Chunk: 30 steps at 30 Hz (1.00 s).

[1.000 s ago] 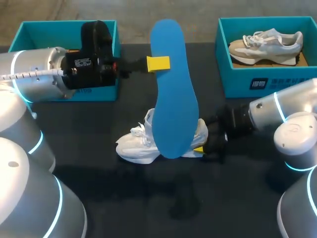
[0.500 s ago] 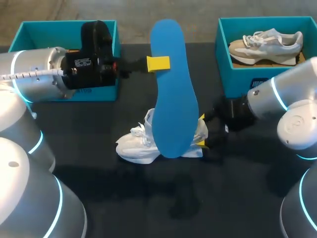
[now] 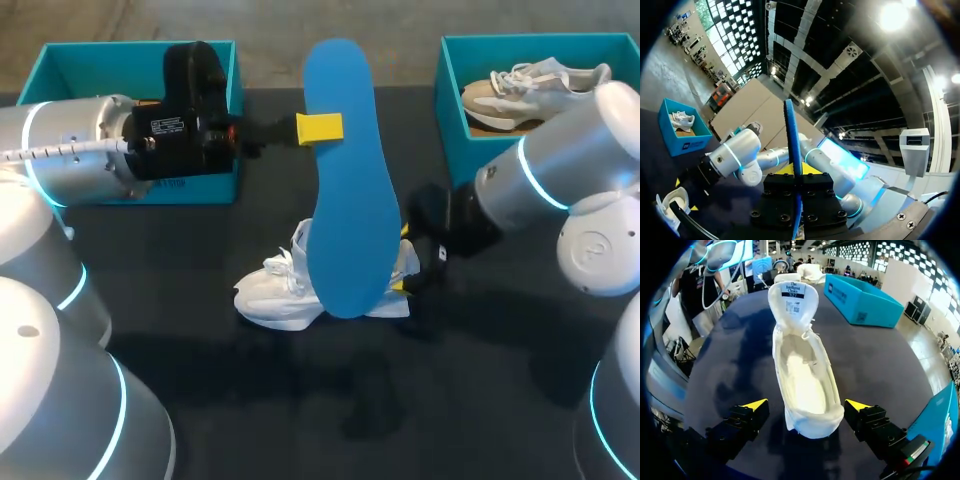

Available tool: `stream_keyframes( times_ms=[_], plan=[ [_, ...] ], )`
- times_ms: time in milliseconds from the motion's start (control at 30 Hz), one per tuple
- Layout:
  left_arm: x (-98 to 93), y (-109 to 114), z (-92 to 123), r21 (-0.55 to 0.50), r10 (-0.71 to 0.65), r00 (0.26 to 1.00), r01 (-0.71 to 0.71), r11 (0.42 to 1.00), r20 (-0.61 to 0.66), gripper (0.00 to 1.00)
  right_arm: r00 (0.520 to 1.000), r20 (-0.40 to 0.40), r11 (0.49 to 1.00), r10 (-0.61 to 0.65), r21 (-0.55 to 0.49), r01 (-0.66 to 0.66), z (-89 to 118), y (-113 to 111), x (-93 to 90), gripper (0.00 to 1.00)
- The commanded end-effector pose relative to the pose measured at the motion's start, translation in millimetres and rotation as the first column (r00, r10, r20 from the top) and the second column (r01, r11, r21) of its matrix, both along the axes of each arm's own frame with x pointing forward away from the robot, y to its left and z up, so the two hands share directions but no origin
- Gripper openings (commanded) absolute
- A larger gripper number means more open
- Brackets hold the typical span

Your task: Take the shoe out of the shoebox, open the shoe tongue, remove and reinsert the insole, then place the shoe into the shoebox

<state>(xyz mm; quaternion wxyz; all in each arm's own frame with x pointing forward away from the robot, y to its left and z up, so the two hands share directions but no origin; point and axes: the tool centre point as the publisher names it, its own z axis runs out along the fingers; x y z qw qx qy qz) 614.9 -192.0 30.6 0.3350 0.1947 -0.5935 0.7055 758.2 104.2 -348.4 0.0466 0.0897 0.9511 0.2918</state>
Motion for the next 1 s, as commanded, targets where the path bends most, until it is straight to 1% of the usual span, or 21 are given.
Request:
stream_keyframes(
  times_ms=[33,133,300,467,567,633,733,1000],
  plan=[
    [1.0,-2.7,-0.6,-0.003,-0.001,1.0,0.001,1.0,0.0,0.0,0.999,-0.029,0.969,-0.046,-0.244,0.038,9.0,5.6,-2.7,1.0],
    [1.0,-2.7,-0.6,-0.003,-0.001,1.0,0.001,1.0,0.0,0.0,0.997,-0.025,0.942,-0.071,-0.33,0.059,11.7,10.1,-3.2,1.0],
    [1.0,-2.7,-0.6,-0.003,-0.001,1.0,0.001,1.0,0.0,0.0,0.993,-0.057,0.925,-0.099,-0.373,0.071,15.7,16.8,-4.4,1.0],
    [1.0,-2.7,-0.6,-0.003,-0.001,1.0,0.001,1.0,0.0,0.0,0.985,-0.079,0.906,-0.151,-0.41,0.106,18.2,17.3,-5.0,1.0],
    [1.0,-2.7,-0.6,-0.003,-0.001,1.0,0.001,1.0,0.0,0.0,0.989,-0.078,0.903,-0.124,-0.423,0.08,18.5,20.4,-4.4,1.0],
    [1.0,-2.7,-0.6,-0.003,-0.001,1.0,0.001,1.0,0.0,0.0,0.99,-0.081,0.887,-0.112,-0.458,0.062,18.7,22.3,-4.0,1.0],
    [1.0,-2.7,-0.6,-0.003,-0.001,1.0,0.001,1.0,0.0,0.0,0.993,-0.083,0.887,-0.081,-0.461,0.034,20.7,25.0,-3.6,1.0],
    [1.0,-2.7,-0.6,-0.003,-0.001,1.0,0.001,1.0,0.0,0.0,0.994,-0.088,0.877,-0.057,-0.481,0.007,23.0,26.0,-1.0,1.0]
  ],
)
